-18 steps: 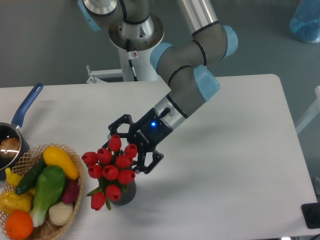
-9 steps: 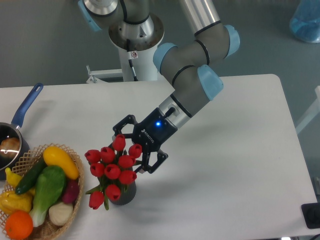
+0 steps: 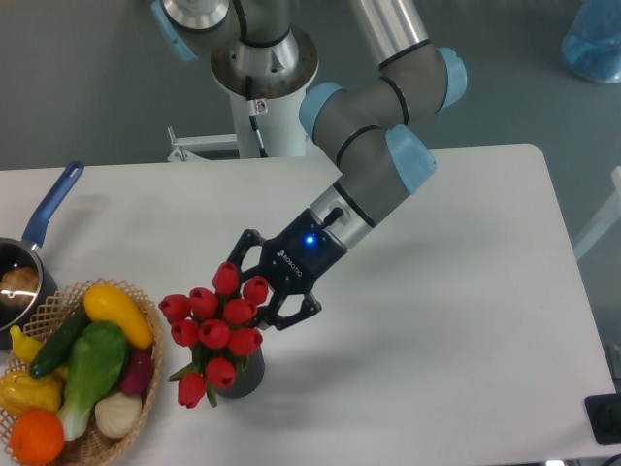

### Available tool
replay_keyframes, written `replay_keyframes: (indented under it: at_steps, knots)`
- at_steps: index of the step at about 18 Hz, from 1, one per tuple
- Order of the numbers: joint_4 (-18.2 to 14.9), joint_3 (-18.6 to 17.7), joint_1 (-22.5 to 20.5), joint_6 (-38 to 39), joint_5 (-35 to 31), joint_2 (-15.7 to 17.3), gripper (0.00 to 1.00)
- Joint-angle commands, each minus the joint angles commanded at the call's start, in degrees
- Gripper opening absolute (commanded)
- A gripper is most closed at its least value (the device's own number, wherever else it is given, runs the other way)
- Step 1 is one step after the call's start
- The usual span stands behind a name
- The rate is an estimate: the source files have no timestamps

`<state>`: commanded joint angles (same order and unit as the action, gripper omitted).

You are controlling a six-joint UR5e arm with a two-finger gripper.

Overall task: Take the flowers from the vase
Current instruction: 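Position the gripper fingers around the tulip stems and close them, then lift the gripped tulips upward, pulling the stems out of the vase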

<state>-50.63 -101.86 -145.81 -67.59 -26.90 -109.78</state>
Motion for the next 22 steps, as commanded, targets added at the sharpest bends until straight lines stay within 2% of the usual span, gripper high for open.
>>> replay_keyframes:
  at_steps: [1, 5, 6, 7, 16, 22]
  knots:
    - [0.00, -0.09, -0.17, 0.00, 0.00, 0.00, 0.31]
    - [0.00, -0.09, -0.61, 0.00, 0.09, 0.00, 0.29]
    - [0.00, -0.09, -0.62, 0.00, 0.18, 0.09, 0.22]
    - [0.00, -0.18, -0.70, 0.00, 0.35, 0.09, 0.21]
    - [0.00, -0.70, -1.05, 0.18, 4.92, 1.23, 0.21]
    - [-0.18, -1.14, -2.81, 1.66, 7.12, 4.83, 0.21]
